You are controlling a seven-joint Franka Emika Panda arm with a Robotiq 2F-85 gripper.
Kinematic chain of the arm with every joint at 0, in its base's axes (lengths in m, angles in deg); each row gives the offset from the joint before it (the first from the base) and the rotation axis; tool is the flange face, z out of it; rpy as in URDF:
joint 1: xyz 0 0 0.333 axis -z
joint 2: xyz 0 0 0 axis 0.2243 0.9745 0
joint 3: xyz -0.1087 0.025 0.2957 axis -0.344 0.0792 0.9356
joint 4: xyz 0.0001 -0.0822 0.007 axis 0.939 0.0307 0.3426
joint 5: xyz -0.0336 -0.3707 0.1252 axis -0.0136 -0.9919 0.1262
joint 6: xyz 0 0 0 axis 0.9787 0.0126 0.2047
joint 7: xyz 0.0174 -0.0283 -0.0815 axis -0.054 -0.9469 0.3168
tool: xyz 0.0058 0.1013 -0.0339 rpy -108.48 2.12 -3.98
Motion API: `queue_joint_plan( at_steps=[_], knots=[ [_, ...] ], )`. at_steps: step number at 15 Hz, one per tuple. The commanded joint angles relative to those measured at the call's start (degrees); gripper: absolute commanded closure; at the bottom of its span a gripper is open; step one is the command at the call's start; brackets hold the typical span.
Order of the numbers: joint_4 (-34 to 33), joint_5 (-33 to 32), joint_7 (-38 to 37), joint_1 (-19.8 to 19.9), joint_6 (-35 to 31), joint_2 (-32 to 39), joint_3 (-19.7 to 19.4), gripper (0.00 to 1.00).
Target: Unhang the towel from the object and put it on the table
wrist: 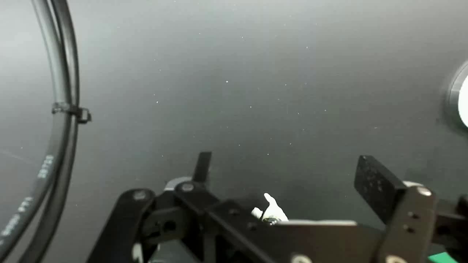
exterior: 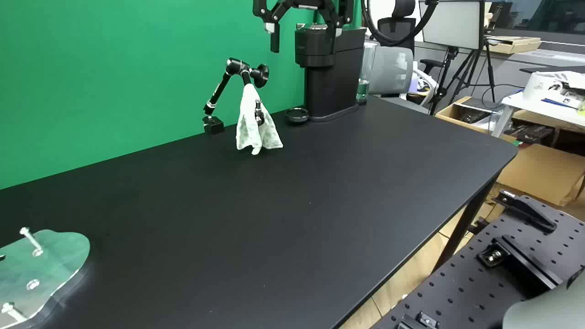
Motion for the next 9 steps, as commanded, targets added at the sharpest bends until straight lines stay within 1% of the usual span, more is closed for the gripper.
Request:
queue_joint_plan(
  at_steps=[1,8,9],
  knots=[
    [-0.1,-0.1,0.0,-0.2,0.1,0.0,-0.2,0.0],
    [0.2,-0.1,0.2,-0.2,0.1,0.6,-0.2,0.0],
    [-0.2,-0.5,0.0,0.3,-0.7,1.4,-0.5,0.0]
  ],
)
